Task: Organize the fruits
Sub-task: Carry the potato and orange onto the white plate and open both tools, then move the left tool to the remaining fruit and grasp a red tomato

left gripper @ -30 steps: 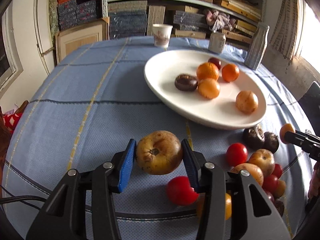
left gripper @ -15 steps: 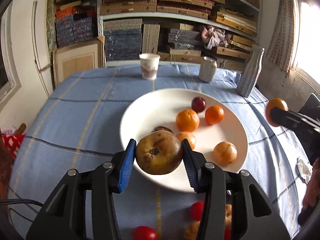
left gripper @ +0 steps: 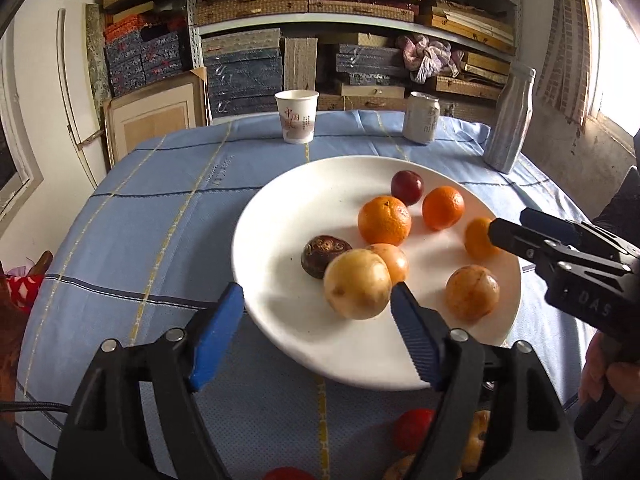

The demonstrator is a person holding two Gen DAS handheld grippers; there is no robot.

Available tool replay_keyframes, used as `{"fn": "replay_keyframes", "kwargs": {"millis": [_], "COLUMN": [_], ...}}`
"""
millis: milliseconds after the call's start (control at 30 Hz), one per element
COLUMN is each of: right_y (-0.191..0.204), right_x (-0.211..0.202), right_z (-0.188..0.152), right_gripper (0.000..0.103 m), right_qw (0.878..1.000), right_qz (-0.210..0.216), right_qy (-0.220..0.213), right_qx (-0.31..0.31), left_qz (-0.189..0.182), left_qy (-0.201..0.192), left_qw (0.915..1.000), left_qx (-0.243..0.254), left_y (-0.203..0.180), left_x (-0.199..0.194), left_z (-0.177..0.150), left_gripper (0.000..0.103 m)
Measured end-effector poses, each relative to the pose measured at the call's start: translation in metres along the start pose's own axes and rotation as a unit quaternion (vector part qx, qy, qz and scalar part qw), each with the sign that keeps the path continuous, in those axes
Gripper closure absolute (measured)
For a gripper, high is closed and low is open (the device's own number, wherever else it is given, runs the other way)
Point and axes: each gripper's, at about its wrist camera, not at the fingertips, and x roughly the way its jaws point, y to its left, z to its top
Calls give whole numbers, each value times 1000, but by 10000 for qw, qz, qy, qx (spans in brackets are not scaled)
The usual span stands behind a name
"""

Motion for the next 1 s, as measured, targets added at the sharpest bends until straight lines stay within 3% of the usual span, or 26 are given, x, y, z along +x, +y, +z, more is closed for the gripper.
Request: {"fn": "replay_keyframes", "kwargs": {"millis": [133,233,300,400,567,733,1000], "right_y": [-4,-2,-1,-6,-20,-29,-37], "right_x": [-30,-64,-88,-118,-122,-117,-110], "right_z": [5,3,-5,-33,-68,-69,-73], "right_gripper": [37,26,16,9,3,3,3], "right_qw": [9992,9971,9949,9912,9942,9951,9958], "right_qz": [131,64,-17,-161,-560,-531,-563], "right_qy": [-339,-750,-1010,-1314,-921,-802,-555], "right_qx": [166,114,36,6,14,226,461], "left_qz": [87,148,114,75,259,400,272], "left_qy": [-130,-233,-324,-409,-265,-106,107], "left_qw": [9999,9995,9988,9975,9962,9948,9977], "left_qx": [-72,-171,-352,-577,-789,-928,-609], "left_y": [8,19,29,44,65,77,64], "left_x": [-11,-24,-35,-52,-67,-78,-76], "left_z": [-2,-5,-8,-17,-49,-79,-89], "left_gripper": [19,15,9,8,5,5,5]}}
